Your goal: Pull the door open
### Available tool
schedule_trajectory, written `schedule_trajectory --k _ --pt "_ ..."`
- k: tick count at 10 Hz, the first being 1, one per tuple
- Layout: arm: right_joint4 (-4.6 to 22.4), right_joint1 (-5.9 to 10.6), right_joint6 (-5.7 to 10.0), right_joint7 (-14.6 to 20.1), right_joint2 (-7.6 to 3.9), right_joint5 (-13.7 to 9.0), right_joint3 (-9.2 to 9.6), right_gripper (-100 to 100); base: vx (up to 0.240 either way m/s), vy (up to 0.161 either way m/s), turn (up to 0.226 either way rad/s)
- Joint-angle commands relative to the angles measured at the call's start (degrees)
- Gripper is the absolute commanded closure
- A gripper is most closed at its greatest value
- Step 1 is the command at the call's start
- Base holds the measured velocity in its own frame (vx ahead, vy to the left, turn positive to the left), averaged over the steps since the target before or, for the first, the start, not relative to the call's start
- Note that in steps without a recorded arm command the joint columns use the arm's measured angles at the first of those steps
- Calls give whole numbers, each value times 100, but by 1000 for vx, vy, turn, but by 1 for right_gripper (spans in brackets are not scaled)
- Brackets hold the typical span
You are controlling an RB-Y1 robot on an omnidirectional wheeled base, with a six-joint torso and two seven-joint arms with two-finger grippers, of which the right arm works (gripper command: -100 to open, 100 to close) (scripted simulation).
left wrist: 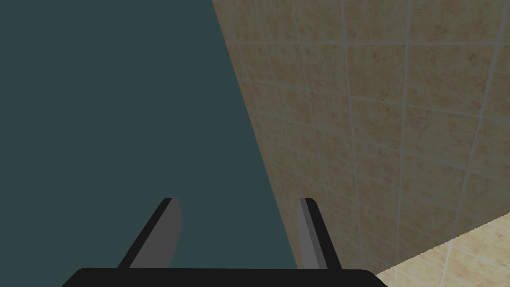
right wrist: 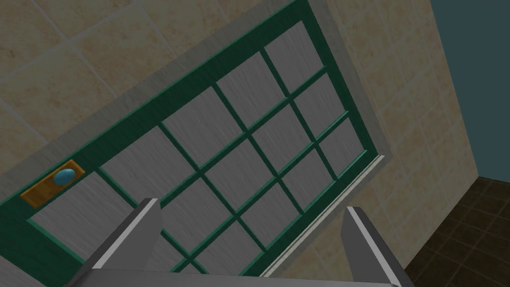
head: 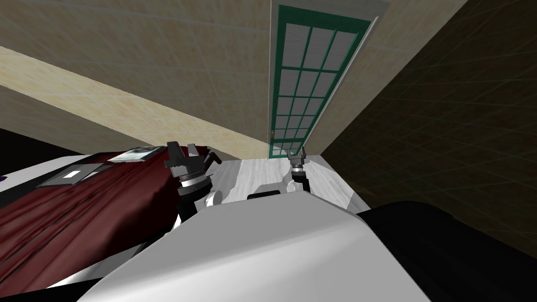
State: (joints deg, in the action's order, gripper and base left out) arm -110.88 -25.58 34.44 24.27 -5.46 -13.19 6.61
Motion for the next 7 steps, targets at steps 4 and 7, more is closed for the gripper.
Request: schedule_trajectory --k 4,7 --pt "561 193 174 533 -211 -335 195 -100 135 12 21" --pt "947 316 303 885 -345 -559 341 -100 113 0 22"
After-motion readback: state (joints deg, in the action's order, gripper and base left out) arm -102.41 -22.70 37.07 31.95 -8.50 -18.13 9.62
